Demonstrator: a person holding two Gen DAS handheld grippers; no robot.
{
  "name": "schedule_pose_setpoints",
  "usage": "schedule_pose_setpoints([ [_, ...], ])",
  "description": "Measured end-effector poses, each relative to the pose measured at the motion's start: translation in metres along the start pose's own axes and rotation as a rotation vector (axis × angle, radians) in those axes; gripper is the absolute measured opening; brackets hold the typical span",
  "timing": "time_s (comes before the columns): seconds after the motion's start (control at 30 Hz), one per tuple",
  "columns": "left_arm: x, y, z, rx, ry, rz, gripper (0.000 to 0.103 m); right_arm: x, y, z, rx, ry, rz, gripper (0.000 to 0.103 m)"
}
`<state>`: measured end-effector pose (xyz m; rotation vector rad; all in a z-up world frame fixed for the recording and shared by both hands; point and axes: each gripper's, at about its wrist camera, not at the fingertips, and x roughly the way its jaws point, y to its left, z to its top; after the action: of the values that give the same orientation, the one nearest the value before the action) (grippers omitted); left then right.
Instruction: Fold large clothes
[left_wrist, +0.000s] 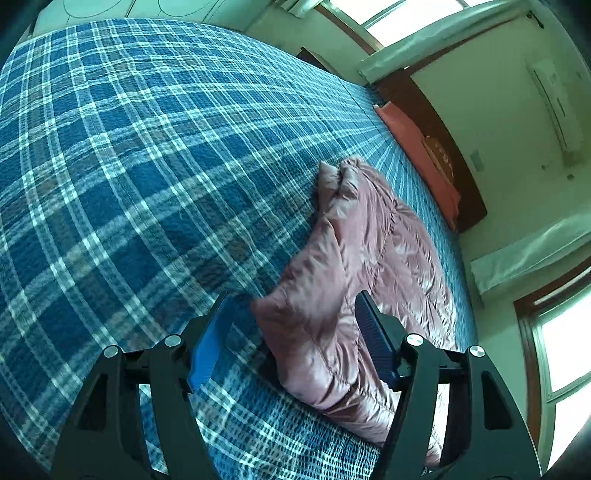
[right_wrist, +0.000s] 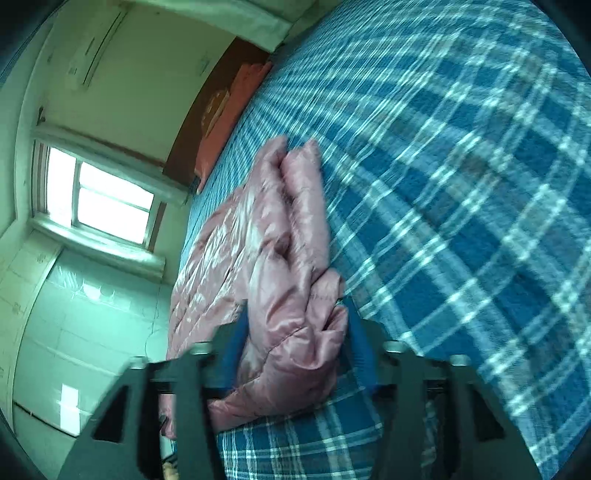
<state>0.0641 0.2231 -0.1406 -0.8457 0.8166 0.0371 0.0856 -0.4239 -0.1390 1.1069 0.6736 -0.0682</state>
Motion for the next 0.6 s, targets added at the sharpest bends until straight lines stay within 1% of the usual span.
schedule_pose_setpoints([
  [0.07, 0.004, 0.005, 0.003, -0.011, 0.010, 0.008, 0.068, 0.003, -0.004, 0.005, 0.014, 0.017, 0.014, 0.061],
  [0.13, 0.006, 0.009, 0.004, -0.023, 0.014, 0.009, 0.067, 0.008, -0.005, 0.009, 0.002, 0.036, 0.017, 0.060],
  [0.17, 0.007, 0.008, 0.005, -0.019, 0.009, 0.018, 0.062, 0.009, -0.005, 0.008, -0.011, 0.035, 0.008, 0.054],
  [0.2, 0.008, 0.008, 0.005, -0.010, 0.010, 0.030, 0.055, 0.012, -0.005, 0.010, -0.023, 0.038, 0.001, 0.047],
  [0.23, 0.011, 0.007, 0.005, 0.001, 0.019, 0.037, 0.049, 0.014, -0.007, 0.011, -0.027, 0.050, 0.004, 0.035],
  [0.27, 0.014, 0.006, 0.006, 0.001, 0.033, 0.020, 0.034, 0.018, -0.008, 0.011, -0.026, 0.062, 0.005, 0.030],
  [0.3, 0.017, 0.006, 0.007, -0.003, 0.047, 0.008, 0.024, 0.020, -0.010, 0.011, -0.031, 0.067, 0.001, 0.028],
  [0.37, 0.022, 0.006, 0.006, -0.001, 0.063, 0.003, 0.019, 0.023, -0.010, 0.011, -0.046, 0.065, -0.003, 0.026],
  [0.5, 0.025, 0.003, 0.006, 0.018, 0.064, 0.009, 0.020, 0.019, -0.015, 0.005, -0.029, 0.070, 0.016, 0.027],
  [0.6, 0.021, 0.005, 0.008, 0.012, 0.063, 0.012, 0.030, 0.012, -0.020, 0.004, 0.006, 0.071, 0.036, 0.030],
])
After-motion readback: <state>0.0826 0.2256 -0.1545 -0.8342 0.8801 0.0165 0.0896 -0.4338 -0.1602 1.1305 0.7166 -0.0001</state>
